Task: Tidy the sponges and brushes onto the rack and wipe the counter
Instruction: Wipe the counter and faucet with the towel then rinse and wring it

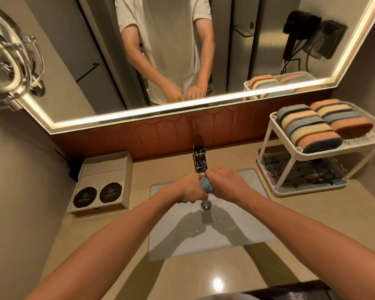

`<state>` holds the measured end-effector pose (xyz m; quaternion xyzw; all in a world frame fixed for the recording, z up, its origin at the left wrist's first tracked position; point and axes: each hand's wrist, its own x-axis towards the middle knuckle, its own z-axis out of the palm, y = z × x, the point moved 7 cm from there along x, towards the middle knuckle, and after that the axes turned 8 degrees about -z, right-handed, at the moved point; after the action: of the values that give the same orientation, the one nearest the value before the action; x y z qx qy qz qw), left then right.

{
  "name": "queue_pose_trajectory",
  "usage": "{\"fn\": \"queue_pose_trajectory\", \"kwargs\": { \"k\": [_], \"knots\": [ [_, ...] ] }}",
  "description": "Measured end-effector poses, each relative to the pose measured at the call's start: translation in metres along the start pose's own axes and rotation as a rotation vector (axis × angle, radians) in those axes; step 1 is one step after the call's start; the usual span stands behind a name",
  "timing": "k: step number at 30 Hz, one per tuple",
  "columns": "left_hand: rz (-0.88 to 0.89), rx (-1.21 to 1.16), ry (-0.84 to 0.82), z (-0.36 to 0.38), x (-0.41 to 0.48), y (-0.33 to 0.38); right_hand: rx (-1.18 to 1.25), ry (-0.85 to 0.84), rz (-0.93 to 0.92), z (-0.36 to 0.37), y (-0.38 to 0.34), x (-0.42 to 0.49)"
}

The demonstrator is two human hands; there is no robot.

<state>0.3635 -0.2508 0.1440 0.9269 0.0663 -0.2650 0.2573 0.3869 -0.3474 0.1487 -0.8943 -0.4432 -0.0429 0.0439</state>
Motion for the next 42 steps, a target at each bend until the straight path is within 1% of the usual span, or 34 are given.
{"fn": "queue_pose_trajectory", "kwargs": {
  "k": [2, 4, 7, 11, 19, 24, 27, 29, 32, 35, 37, 40, 42],
  "knots": [
    [0.052, 0.122, 0.119, 0.001, 0.001, 0.001, -0.021, -0.084, 0.014, 0.003, -0.002, 0.003],
    [0.048, 0.173, 0.205, 0.003, 0.003, -0.003, -0.046, -0.135, 0.022, 0.006, -0.004, 0.006],
    [0.033, 0.215, 0.282, 0.005, 0.006, -0.008, -0.020, -0.201, 0.058, 0.009, -0.006, 0.010],
    [0.060, 0.344, 0.371, 0.007, 0.009, -0.010, 0.020, -0.275, 0.107, 0.013, -0.009, 0.014],
    [0.129, 0.486, 0.474, 0.008, 0.016, -0.003, 0.205, -0.412, 0.221, 0.024, 0.004, 0.017],
    [0.180, 0.573, 0.507, 0.011, 0.015, 0.002, 0.302, -0.440, 0.246, 0.028, 0.007, 0.013],
    [0.168, 0.552, 0.476, 0.012, 0.017, 0.003, 0.312, -0.422, 0.257, 0.033, 0.008, 0.010],
    [0.100, 0.466, 0.397, 0.012, 0.019, 0.000, 0.297, -0.393, 0.256, 0.034, 0.010, 0.009],
    [-0.016, 0.263, 0.238, 0.013, 0.026, -0.010, 0.235, -0.242, 0.208, 0.030, 0.012, 0.006],
    [-0.082, 0.038, 0.070, 0.011, 0.029, -0.015, 0.119, -0.007, 0.127, 0.021, 0.011, 0.000],
    [-0.134, -0.066, -0.016, 0.006, 0.024, -0.017, 0.028, 0.106, 0.059, 0.014, 0.005, -0.008],
    [-0.144, -0.111, -0.162, 0.002, 0.017, -0.013, -0.038, 0.231, -0.045, 0.007, -0.004, -0.015],
    [-0.152, -0.114, -0.214, 0.003, 0.013, -0.011, -0.005, 0.248, -0.036, 0.010, -0.004, -0.014]
  ]
}}
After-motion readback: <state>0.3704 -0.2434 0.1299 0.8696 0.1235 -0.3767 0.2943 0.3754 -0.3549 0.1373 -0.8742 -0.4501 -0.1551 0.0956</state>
